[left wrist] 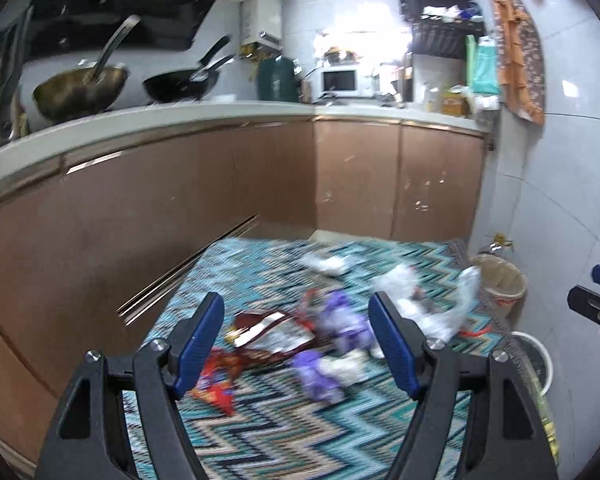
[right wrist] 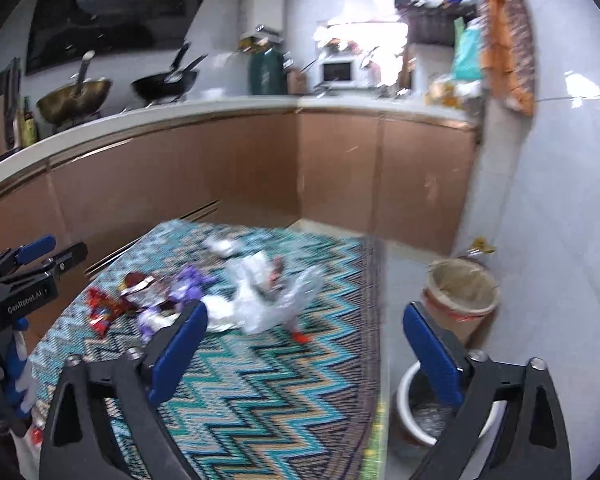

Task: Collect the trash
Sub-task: 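Grasp the red chip bag with the left gripper while the right gripper grasps a clear plastic bag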

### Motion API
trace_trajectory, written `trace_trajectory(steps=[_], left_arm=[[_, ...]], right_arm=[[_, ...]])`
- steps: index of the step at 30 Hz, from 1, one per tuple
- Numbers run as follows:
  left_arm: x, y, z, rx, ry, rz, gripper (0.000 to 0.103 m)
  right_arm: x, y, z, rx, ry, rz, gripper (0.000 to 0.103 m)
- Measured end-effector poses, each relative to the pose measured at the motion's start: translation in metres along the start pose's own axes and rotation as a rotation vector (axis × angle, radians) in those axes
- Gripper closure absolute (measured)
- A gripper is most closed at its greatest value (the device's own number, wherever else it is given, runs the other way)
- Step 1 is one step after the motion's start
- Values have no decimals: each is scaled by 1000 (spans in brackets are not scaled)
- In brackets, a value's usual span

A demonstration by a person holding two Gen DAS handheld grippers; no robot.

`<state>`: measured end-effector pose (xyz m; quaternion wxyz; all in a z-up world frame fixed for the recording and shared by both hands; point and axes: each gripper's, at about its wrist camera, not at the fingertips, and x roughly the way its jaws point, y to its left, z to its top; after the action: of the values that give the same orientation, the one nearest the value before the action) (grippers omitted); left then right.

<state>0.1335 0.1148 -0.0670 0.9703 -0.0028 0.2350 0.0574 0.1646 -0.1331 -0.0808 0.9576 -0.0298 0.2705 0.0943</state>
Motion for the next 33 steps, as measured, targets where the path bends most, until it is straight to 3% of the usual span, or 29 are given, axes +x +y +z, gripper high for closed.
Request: trace_trajectory(steps=[4, 9, 14, 22, 24, 27, 30, 32, 33], left_arm=[[8, 39, -15, -24, 43, 47, 30], [23, 81, -34, -76, 117, 71, 31], [46, 104, -46, -164, 190, 11, 31], [96, 96, -57, -169, 289, -24, 33], [110, 93, -62, -153, 322, -21, 55], [132, 92, -71, -163, 394, -42, 80], [141, 92, -79, -165, 415, -30, 90], [140, 92, -80, -167, 407, -19, 93], [138, 92, -80, -171, 400, -16, 94]], right_arm=[[39, 24, -1, -38, 80, 142, 32], [94, 56, -2, -113, 166, 272, 45], [153, 66, -8, -141, 263, 275, 51], [209, 64, -8, -166, 341, 244, 51], [219, 64, -10, -171, 358, 240, 51], [229, 63, -15, -169, 383, 237, 51], [239, 62, -19, -162, 403, 238, 56], [243, 59, -21, -149, 411, 243, 71], [243, 57, -21, -137, 409, 247, 72]])
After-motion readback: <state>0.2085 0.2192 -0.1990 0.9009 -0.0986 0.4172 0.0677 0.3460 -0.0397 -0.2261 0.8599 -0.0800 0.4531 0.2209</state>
